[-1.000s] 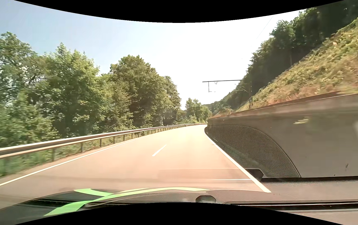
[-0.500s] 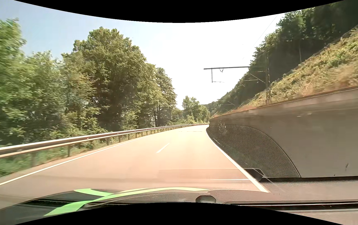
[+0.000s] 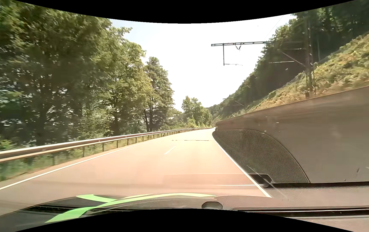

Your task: Follow the waypoints while adhering to traffic rules and regulations

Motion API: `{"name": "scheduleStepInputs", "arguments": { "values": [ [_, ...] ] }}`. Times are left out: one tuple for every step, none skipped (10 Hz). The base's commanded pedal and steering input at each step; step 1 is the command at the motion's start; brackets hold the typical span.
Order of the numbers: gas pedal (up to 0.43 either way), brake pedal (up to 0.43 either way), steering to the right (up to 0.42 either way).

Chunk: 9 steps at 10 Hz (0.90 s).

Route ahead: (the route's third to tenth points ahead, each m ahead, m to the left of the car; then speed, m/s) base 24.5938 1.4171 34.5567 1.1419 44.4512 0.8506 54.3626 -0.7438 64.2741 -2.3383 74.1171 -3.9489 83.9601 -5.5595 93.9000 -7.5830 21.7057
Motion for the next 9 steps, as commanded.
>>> {"name": "scheduleStepInputs", "arguments": {
  "values": [
    [0.189,0.0,0.012],
    [0.197,0.0,0.012],
    [0.209,0.0,0.012],
    [0.209,0.0,0.012],
    [0.22,0.0,0.011],
    [0.228,0.0,0.011],
    [0.228,0.0,0.011],
    [0.24,0.0,0.011],
    [0.24,0.0,0.011]
  ]
}}
